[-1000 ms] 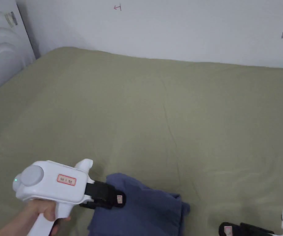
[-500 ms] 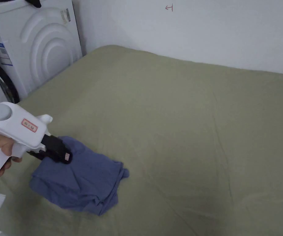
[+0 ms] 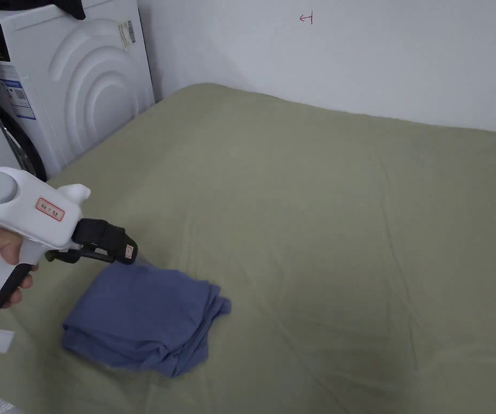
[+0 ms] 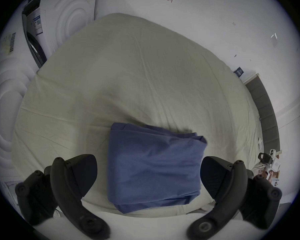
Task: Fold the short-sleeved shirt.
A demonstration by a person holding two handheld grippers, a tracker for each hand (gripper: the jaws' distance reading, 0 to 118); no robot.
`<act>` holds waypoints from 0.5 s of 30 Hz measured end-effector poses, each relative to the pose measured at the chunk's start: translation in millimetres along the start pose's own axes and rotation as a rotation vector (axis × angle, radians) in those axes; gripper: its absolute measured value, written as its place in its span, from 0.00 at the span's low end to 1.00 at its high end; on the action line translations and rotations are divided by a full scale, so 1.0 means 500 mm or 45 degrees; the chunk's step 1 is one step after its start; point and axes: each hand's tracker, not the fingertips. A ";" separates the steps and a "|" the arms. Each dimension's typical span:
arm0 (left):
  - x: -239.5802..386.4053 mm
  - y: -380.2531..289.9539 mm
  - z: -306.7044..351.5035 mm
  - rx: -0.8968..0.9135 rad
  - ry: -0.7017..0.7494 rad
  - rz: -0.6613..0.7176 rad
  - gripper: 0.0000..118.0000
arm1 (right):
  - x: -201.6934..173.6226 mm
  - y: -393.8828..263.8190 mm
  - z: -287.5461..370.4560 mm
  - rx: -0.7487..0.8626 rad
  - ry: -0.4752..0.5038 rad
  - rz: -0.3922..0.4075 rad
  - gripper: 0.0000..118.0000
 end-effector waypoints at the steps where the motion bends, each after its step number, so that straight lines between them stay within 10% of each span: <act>1: 0.010 -0.005 0.009 0.081 -0.002 0.022 0.85 | -0.004 0.003 0.005 0.005 0.010 0.009 0.02; 2: 0.023 -0.012 0.019 0.140 -0.051 0.015 0.59 | -0.010 0.007 0.011 0.012 0.016 0.020 0.02; 3: 0.035 -0.016 0.030 0.196 -0.072 0.016 0.09 | -0.016 0.011 0.019 0.021 0.025 0.037 0.02; 4: 0.060 -0.025 0.033 0.243 -0.062 0.010 0.00 | -0.024 0.017 0.027 0.028 0.038 0.060 0.02; 9: 0.270 -0.095 0.055 0.399 -0.188 -0.125 0.00 | -0.085 0.055 0.075 0.144 0.003 0.222 0.02; 15: 0.597 -0.194 0.070 0.707 -0.170 -0.266 0.00 | -0.216 0.070 0.119 0.481 -0.434 0.652 0.02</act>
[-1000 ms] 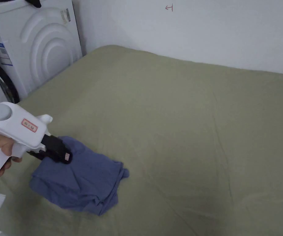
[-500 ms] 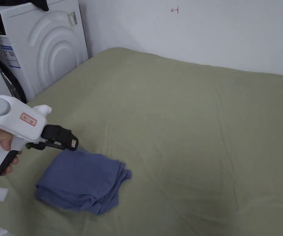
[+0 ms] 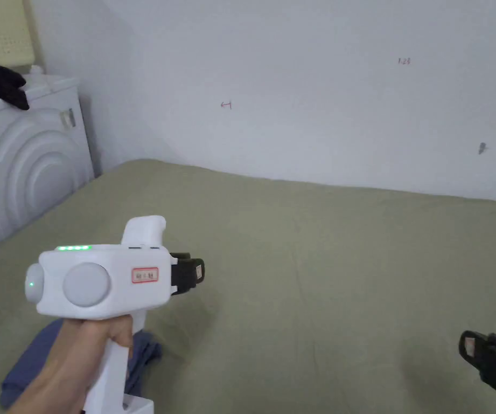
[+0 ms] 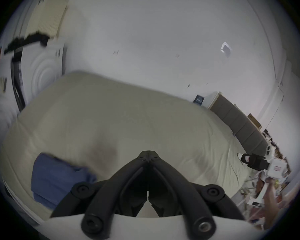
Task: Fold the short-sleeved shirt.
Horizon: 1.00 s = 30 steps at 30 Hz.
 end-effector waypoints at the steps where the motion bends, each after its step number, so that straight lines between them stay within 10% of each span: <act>1: 0.055 -0.010 0.000 0.065 0.033 -0.086 0.00 | -0.020 0.011 0.010 0.051 -0.075 0.067 0.02; 10: 0.314 -0.071 0.015 0.509 0.412 -0.463 0.00 | -0.090 0.038 0.075 0.442 -0.502 0.352 0.02; 25: 0.317 -0.056 0.061 0.518 0.375 -0.409 0.03 | -0.090 0.051 0.127 0.470 -0.431 0.300 0.02; 26: 0.316 -0.054 0.061 0.518 0.375 -0.407 0.10 | -0.091 0.051 0.128 0.472 -0.433 0.306 0.08; 29: 0.314 -0.051 0.063 0.518 0.358 -0.402 0.95 | -0.087 0.055 0.133 0.464 -0.430 0.294 0.97; 30: 0.314 -0.047 0.058 0.492 0.354 -0.403 1.00 | -0.082 0.058 0.130 0.444 -0.430 0.283 0.99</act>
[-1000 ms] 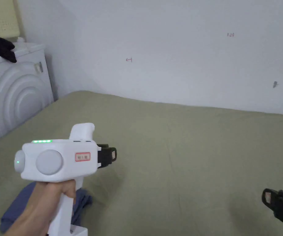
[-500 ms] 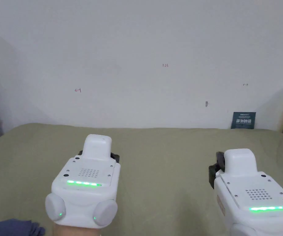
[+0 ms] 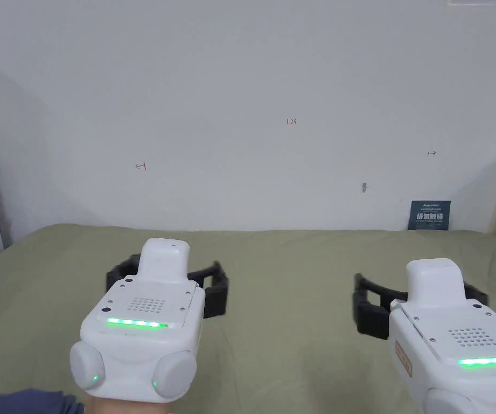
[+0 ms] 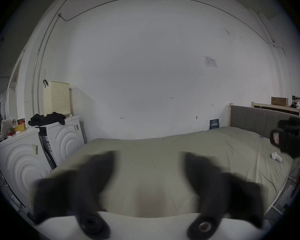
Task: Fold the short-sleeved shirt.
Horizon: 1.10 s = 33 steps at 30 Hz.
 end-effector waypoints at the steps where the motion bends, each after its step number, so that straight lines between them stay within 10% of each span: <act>1: 0.002 0.000 -0.006 -0.026 0.005 -0.003 1.00 | 0.003 -0.001 -0.004 -0.014 -0.007 -0.007 1.00; 33: 0.017 0.049 0.013 -0.272 0.050 0.047 1.00 | 0.027 0.007 0.013 -0.050 0.048 -0.103 1.00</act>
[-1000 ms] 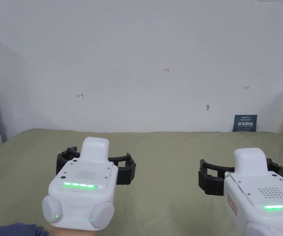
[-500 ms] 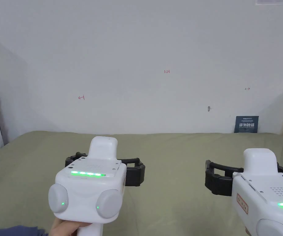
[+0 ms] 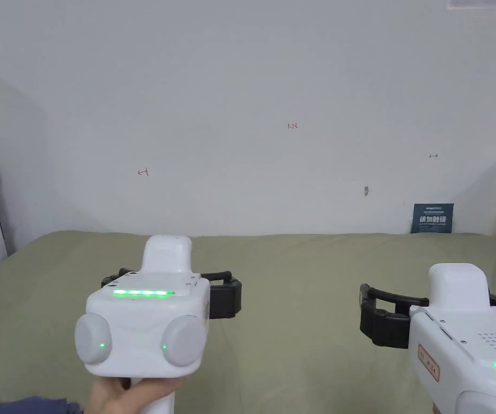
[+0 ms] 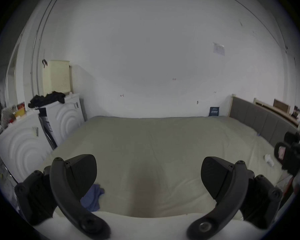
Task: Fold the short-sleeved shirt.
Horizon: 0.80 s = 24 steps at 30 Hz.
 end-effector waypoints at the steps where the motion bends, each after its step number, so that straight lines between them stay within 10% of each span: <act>1: 0.003 -0.009 -0.002 0.042 0.043 -0.028 1.00 | -0.001 0.000 -0.001 -0.005 0.000 -0.003 1.00; 24: -0.033 -0.035 0.012 0.126 -0.043 0.014 1.00 | -0.010 0.008 0.005 0.001 0.010 0.044 1.00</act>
